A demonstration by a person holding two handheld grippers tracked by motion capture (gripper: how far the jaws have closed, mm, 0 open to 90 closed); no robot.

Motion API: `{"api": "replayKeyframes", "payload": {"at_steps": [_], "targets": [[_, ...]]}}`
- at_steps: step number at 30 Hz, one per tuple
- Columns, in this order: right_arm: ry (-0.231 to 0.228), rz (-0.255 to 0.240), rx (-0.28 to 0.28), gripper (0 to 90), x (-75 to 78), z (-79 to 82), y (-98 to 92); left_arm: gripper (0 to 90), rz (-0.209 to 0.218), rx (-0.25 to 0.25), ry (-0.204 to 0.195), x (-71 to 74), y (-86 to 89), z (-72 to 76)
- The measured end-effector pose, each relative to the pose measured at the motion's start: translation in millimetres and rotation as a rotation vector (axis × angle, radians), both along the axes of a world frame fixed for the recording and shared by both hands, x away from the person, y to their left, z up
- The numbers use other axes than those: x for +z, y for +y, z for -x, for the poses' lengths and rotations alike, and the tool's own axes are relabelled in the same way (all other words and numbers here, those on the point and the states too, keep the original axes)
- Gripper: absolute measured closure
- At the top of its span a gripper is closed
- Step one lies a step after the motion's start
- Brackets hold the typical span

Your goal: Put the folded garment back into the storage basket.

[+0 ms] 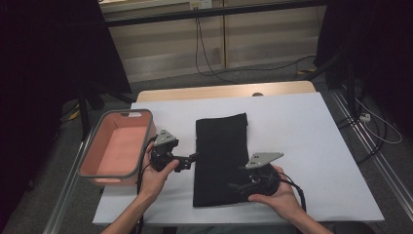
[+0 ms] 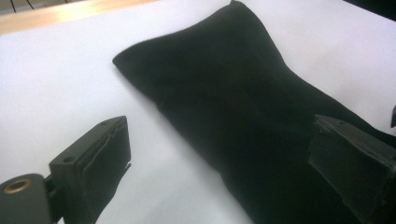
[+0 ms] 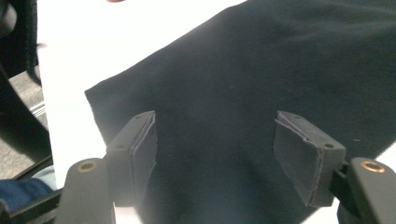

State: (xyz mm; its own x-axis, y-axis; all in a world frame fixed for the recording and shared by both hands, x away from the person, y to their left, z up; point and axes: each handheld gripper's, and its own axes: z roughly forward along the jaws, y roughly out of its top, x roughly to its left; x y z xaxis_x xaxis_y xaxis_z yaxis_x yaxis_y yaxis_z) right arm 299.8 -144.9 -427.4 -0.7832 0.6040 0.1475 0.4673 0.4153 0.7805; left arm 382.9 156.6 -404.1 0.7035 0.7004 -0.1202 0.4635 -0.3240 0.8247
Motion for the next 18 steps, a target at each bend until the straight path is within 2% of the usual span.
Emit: {"api": "replayKeyframes", "payload": {"at_steps": [2,5,8,10,13,16,17,18], "targets": [[-0.011,0.023,0.012,30.5,-0.1,0.9,4.6,6.4,0.013,-0.008,-0.001,-1.0,2.0,2.0],[-0.019,0.036,0.043,31.6,3.1,0.6,12.1,6.4,-0.003,-0.013,-0.032,-2.5,3.3,6.6],[-0.023,0.041,0.081,33.6,7.8,-2.6,20.1,6.3,-0.011,-0.029,-0.030,-4.8,4.8,9.4],[-0.023,0.025,0.110,38.5,9.9,-4.0,23.4,6.4,-0.015,-0.020,-0.035,-5.8,6.9,12.9],[-0.025,0.003,0.128,39.6,7.4,-4.2,26.7,6.5,-0.011,0.005,-0.031,-8.0,11.8,15.8],[-0.028,0.026,0.167,48.2,4.8,-2.3,30.5,6.7,-0.012,0.005,-0.032,-8.6,13.8,17.3],[-0.047,0.035,0.183,50.2,5.6,0.5,32.4,6.7,-0.022,0.007,-0.039,-9.5,14.8,18.7],[-0.047,0.035,0.183,50.2,5.6,0.5,32.4,6.7,-0.022,0.007,-0.039,-9.5,14.8,18.7]]}}
